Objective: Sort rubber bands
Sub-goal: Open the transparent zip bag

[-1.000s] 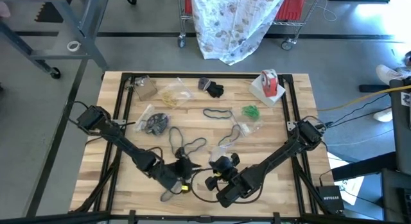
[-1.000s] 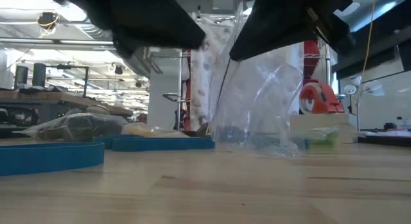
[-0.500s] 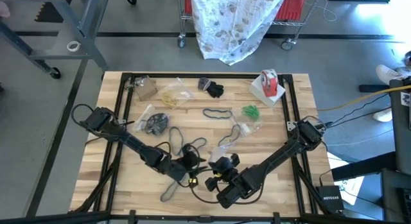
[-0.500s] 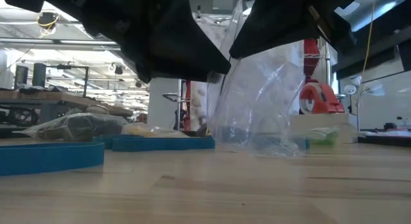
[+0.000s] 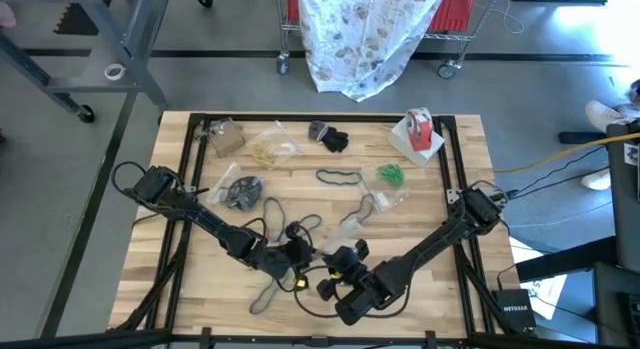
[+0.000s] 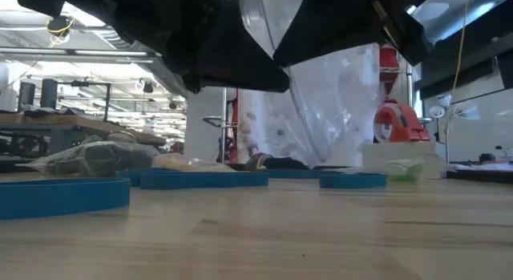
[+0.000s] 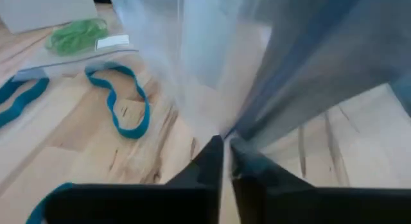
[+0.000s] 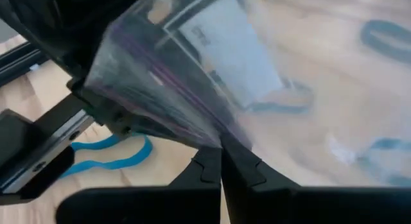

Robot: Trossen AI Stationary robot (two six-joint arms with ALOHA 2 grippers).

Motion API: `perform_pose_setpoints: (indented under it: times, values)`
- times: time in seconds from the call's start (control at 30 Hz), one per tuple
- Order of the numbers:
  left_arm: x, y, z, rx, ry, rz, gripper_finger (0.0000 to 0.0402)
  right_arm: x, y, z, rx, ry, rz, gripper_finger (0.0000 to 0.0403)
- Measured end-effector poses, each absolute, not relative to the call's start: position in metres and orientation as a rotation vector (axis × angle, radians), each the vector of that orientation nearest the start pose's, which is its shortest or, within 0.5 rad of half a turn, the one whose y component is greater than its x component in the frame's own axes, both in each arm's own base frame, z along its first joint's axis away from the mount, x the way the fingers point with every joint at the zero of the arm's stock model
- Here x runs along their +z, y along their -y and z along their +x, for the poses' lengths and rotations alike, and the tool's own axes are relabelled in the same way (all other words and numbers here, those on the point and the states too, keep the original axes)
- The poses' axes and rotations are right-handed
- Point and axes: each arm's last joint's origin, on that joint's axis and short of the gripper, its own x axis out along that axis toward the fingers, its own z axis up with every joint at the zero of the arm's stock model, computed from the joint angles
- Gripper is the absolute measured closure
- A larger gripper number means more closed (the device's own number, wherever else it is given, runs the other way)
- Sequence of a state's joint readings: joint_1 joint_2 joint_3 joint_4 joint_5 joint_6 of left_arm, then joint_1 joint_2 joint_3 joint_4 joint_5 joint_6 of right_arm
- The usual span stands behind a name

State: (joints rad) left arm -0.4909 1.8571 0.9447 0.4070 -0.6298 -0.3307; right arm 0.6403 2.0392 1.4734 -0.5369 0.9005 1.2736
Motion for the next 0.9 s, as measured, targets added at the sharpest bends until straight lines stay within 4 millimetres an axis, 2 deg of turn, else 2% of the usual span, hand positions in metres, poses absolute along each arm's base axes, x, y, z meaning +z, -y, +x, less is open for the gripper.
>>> perform_pose_setpoints:
  times: [0.1,0.23,0.43,0.6,0.9]
  values:
    - [0.155,0.159,0.335,0.271,-0.390,-0.023,0.0399,0.178,-0.231,0.348,-0.653,-0.495,0.432,0.0403]
    - [0.154,0.159,0.326,0.499,-0.353,0.076,0.0401,0.174,-0.232,0.349,-0.654,-0.517,0.466,0.0403]
    - [0.151,0.157,0.305,0.661,-0.386,0.110,0.0401,0.170,-0.235,0.342,-0.665,-0.559,0.483,0.0403]
    - [0.155,0.162,0.284,0.662,-0.444,0.119,0.0402,0.169,-0.237,0.340,-0.655,-0.593,0.498,0.0403]
    - [0.162,0.180,0.259,0.526,-0.550,0.012,0.0401,0.169,-0.235,0.342,-0.661,-0.578,0.501,0.0403]
